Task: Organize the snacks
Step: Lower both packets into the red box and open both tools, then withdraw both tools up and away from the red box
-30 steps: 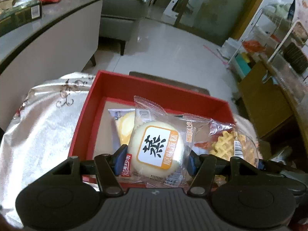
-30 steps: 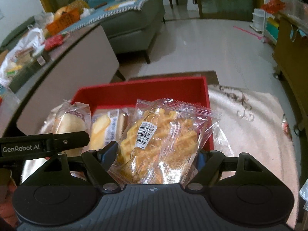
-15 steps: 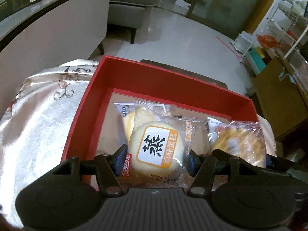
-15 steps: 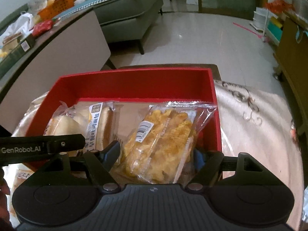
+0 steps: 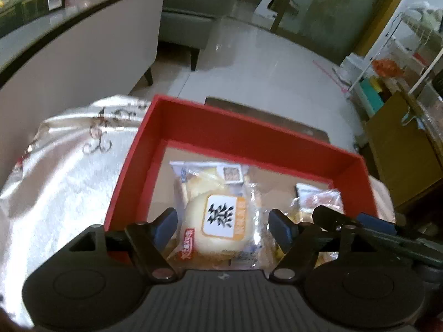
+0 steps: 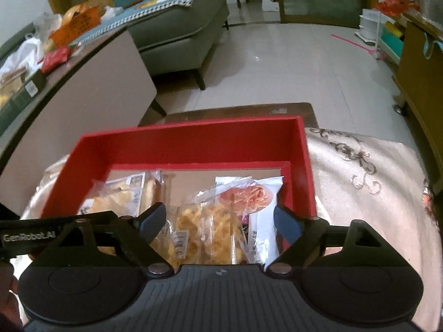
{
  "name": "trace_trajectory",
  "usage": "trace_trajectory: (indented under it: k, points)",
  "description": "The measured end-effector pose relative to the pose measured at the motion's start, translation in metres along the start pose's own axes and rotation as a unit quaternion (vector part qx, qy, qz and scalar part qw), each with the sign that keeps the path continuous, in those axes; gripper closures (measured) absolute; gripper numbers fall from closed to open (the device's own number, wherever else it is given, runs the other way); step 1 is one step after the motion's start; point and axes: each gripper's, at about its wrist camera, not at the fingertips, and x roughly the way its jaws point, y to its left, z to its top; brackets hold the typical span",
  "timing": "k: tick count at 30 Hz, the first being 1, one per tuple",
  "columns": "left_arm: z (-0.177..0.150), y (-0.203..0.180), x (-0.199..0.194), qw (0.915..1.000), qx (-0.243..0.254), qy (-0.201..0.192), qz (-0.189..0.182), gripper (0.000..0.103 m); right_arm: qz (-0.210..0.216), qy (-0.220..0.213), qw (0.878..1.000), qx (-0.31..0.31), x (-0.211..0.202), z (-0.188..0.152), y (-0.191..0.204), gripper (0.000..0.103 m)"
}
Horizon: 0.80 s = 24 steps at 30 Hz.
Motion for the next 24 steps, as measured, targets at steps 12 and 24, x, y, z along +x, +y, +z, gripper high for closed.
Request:
trace_trajectory:
  k: [12,24]
  points:
    - [-0.001,0.005,-0.025,0.9997,0.011,-0.023,0.003,0.035,0.009,-0.025,1.000,0.002,-0.033,-0.001,0.008,0.011]
    - [-0.028,-0.005,-0.064,0.9958,0.073,-0.054,0.012,0.035,0.025,-0.030,0.999,-0.002,-0.064,-0.019,0.017,0.010]
